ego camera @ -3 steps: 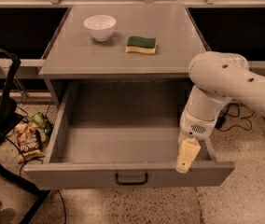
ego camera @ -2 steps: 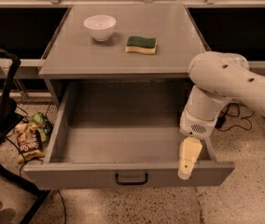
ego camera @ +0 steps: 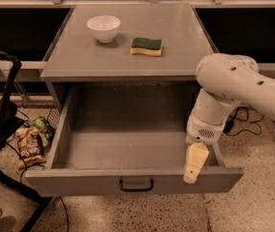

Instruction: Open top drawer

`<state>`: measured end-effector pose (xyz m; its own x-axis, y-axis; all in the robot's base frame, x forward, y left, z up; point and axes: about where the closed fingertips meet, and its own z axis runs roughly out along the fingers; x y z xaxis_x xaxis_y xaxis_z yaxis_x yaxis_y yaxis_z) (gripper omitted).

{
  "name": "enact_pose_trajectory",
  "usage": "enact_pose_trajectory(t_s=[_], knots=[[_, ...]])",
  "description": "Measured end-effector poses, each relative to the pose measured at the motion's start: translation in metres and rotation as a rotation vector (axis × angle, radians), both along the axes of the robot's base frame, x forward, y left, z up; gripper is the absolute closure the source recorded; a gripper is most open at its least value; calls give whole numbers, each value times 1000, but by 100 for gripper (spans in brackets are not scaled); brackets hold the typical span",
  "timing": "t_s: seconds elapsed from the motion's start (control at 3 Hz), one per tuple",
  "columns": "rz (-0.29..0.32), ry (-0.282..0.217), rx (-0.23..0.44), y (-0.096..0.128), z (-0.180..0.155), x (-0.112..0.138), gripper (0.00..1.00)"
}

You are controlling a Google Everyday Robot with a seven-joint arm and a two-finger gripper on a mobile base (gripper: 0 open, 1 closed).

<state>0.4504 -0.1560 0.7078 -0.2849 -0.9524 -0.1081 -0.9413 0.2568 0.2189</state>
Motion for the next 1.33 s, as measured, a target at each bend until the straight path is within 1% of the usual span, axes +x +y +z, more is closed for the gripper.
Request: enact_pose_trajectory(t_s=[0.33,0.67,1.0,1.33], knots=[[-1,1,0,0,0,-1,41],[-18,48,15,-6,-9,-33,63],[-32,79,21,-9,-13,-49,88],[-48,119,20,-13,-18,-67,100]])
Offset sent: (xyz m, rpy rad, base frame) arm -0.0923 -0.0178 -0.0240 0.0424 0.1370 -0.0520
